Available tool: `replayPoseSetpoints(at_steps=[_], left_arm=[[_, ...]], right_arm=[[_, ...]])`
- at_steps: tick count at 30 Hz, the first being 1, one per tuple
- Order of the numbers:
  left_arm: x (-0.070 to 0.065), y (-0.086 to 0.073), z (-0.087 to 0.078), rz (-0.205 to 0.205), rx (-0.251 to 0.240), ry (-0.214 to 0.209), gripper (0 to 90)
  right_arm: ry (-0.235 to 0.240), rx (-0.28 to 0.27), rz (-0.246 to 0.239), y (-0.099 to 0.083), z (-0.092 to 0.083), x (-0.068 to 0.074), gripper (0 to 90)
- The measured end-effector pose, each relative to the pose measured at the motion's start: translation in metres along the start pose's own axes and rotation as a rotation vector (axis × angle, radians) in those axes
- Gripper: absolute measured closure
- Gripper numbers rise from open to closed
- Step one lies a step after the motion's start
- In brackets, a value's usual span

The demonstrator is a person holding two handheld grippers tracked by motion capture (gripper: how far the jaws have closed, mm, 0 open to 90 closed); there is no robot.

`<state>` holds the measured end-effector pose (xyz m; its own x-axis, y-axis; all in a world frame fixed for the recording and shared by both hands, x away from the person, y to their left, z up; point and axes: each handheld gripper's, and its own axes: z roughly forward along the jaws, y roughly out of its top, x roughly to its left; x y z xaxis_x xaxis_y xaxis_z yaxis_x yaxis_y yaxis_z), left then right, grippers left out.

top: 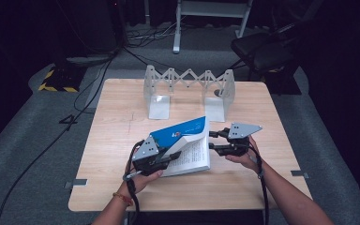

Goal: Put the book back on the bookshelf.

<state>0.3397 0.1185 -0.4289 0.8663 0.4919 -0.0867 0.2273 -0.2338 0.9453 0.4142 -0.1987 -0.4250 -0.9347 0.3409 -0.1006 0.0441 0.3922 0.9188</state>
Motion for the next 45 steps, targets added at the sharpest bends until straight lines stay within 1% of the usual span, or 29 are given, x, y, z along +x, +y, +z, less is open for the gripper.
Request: replayPoseSetpoints(at_steps=[1, 2, 4, 5, 7, 8, 9, 11, 12, 13, 15, 18, 21, 23, 24, 25, 27, 30, 33, 34, 35, 36, 38, 39, 40, 41, 42, 43, 45], left_arm=[[0.000, 0.000, 0.000, 0.000, 0.000, 0.000, 71.4], [-0.001, 0.003, 0.005, 0.003, 0.002, -0.015, 71.5], [-0.002, 0.006, 0.009, 0.003, -0.003, -0.024, 71.5], [-0.002, 0.009, 0.014, -0.006, -0.016, -0.044, 71.4], [-0.002, 0.011, 0.017, -0.008, -0.023, -0.055, 71.3], [-0.003, 0.016, 0.027, 0.007, -0.027, -0.067, 71.0], [-0.003, 0.016, 0.027, 0.007, -0.027, -0.067, 70.8], [-0.004, 0.022, 0.037, 0.013, -0.036, -0.085, 70.2], [-0.004, 0.022, 0.037, 0.013, -0.036, -0.085, 70.1], [-0.005, 0.024, 0.041, 0.015, -0.043, -0.092, 70.1], [-0.005, 0.025, 0.043, 0.026, -0.045, -0.095, 70.0], [-0.007, 0.025, 0.040, 0.033, -0.052, -0.083, 69.7], [-0.009, 0.022, 0.030, 0.035, -0.067, -0.064, 69.3], [-0.009, 0.021, 0.021, 0.042, -0.059, -0.048, 69.2], [-0.009, 0.021, 0.021, 0.042, -0.059, -0.048, 69.4], [-0.010, 0.021, 0.015, 0.047, -0.055, -0.031, 69.4], [-0.013, 0.020, 0.005, 0.059, -0.042, 0.003, 69.8], [-0.017, 0.018, -0.006, 0.069, -0.027, 0.055, 70.5], [-0.022, 0.015, -0.014, 0.073, -0.019, 0.106, 68.3], [-0.026, 0.013, -0.015, 0.090, -0.006, 0.142, 66.2], [-0.028, 0.011, -0.015, 0.092, 0.010, 0.171, 58.6], [-0.029, 0.010, -0.015, 0.089, 0.018, 0.177, 54.5], [-0.029, 0.006, -0.014, 0.073, 0.027, 0.190, 51.7], [-0.028, 0.004, -0.014, 0.057, 0.028, 0.176, 48.9], [-0.027, 0.002, -0.013, 0.056, 0.033, 0.169, 50.7], [-0.028, 0.000, -0.011, 0.065, 0.061, 0.162, 51.6], [-0.030, -0.001, -0.008, 0.085, 0.081, 0.157, 55.9], [-0.030, -0.001, -0.008, 0.085, 0.081, 0.157, 57.9], [-0.029, -0.001, -0.006, 0.101, 0.101, 0.140, 60.1]], right_arm=[[-0.005, -0.005, 0.005, 0.000, -0.001, -0.001, 55.4], [-0.005, -0.014, 0.018, -0.001, -0.004, -0.004, 55.4], [-0.007, -0.019, 0.022, -0.002, -0.005, -0.005, 55.4], [-0.031, -0.024, 0.012, -0.001, -0.011, -0.007, 55.5], [-0.039, -0.025, 0.011, -0.001, -0.013, -0.008, 55.4], [-0.056, -0.045, 0.034, -0.002, -0.020, -0.013, 55.8], [-0.056, -0.045, 0.034, -0.002, -0.020, -0.013, 55.8], [-0.083, -0.048, 0.037, -0.002, -0.029, -0.018, 55.8], [-0.083, -0.048, 0.037, -0.002, -0.029, -0.018, 55.8], [-0.098, -0.059, 0.035, -0.002, -0.036, -0.020, 56.9], [-0.101, -0.061, 0.030, -0.002, -0.041, -0.021, 57.0], [-0.110, -0.062, 0.014, 0.000, -0.043, -0.019, 57.0], [-0.096, -0.085, 0.012, 0.004, -0.044, -0.015, 56.9], [-0.079, -0.098, 0.006, 0.010, -0.042, -0.010, 56.9], [-0.072, -0.102, 0.002, 0.013, -0.040, -0.008, 56.9], [-0.072, -0.102, 0.002, 0.013, -0.040, -0.008, 56.9], [-0.060, -0.110, -0.015, 0.021, -0.036, -0.002, 56.8], [-0.053, -0.113, -0.025, 0.030, -0.030, 0.004, 56.8], [-0.049, -0.109, -0.044, 0.039, -0.025, 0.008, 56.2], [-0.051, -0.107, -0.050, 0.041, -0.023, 0.009, 55.5], [-0.048, -0.105, -0.050, 0.044, -0.021, 0.010, 53.8], [-0.046, -0.102, -0.049, 0.044, -0.019, 0.010, 53.0], [-0.036, -0.081, -0.044, 0.044, -0.014, 0.011, 50.6], [-0.040, -0.063, -0.044, 0.042, -0.010, 0.011, 49.0], [-0.041, -0.062, -0.038, 0.041, -0.007, 0.011, 49.0], [-0.034, -0.068, -0.027, 0.040, -0.006, 0.011, 49.0], [-0.027, -0.079, -0.009, 0.039, -0.005, 0.011, 49.0], [-0.023, -0.091, 0.004, 0.038, -0.004, 0.011, 49.0], [-0.025, -0.102, 0.007, 0.039, -0.004, 0.012, 49.3]])
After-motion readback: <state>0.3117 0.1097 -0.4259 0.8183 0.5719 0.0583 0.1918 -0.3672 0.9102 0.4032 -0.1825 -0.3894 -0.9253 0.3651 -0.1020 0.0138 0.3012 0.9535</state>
